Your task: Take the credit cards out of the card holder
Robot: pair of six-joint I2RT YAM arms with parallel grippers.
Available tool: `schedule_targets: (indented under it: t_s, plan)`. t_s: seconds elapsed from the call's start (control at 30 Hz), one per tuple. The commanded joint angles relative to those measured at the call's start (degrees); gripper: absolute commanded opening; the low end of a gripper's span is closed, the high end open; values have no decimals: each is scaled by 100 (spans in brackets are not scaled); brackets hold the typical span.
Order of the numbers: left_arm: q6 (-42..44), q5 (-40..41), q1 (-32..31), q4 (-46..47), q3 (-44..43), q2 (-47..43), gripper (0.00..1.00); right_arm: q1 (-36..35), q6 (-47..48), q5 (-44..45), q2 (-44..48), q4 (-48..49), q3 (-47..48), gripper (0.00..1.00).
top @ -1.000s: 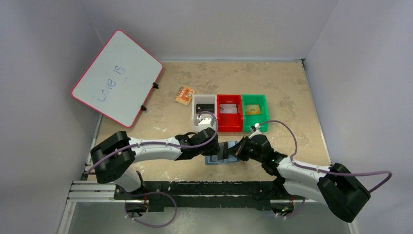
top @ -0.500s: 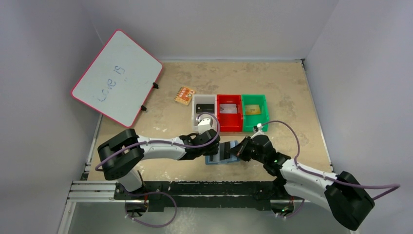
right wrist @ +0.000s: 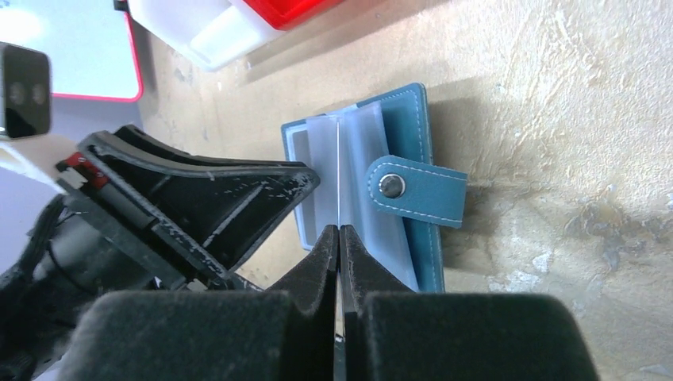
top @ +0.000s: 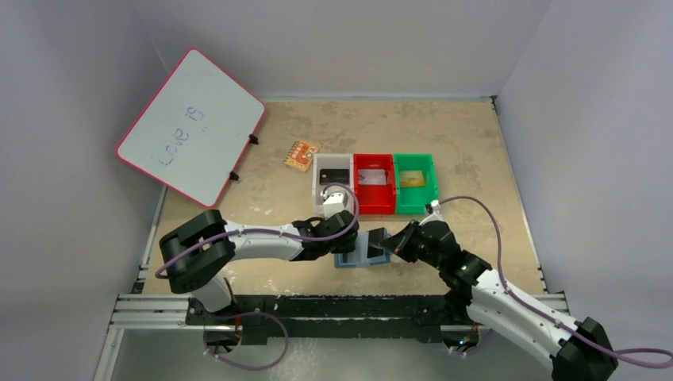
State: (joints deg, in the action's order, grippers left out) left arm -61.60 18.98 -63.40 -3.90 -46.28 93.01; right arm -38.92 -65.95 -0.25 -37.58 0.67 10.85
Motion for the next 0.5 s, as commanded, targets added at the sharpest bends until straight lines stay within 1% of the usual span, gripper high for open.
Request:
schedule_targets:
  t_s: [0.0, 0.3, 0.47]
  plan:
    - [181, -445, -26, -191, -18, 201, 26, 16, 186, 332, 309, -652, 479, 0]
    - [182, -844, -30, 147, -290, 334, 27, 16, 373, 944, 488, -1577, 1109, 0]
    - [171, -887, -23, 315, -399, 381, 28, 16, 395, 1316, 696, -2036, 1369, 0]
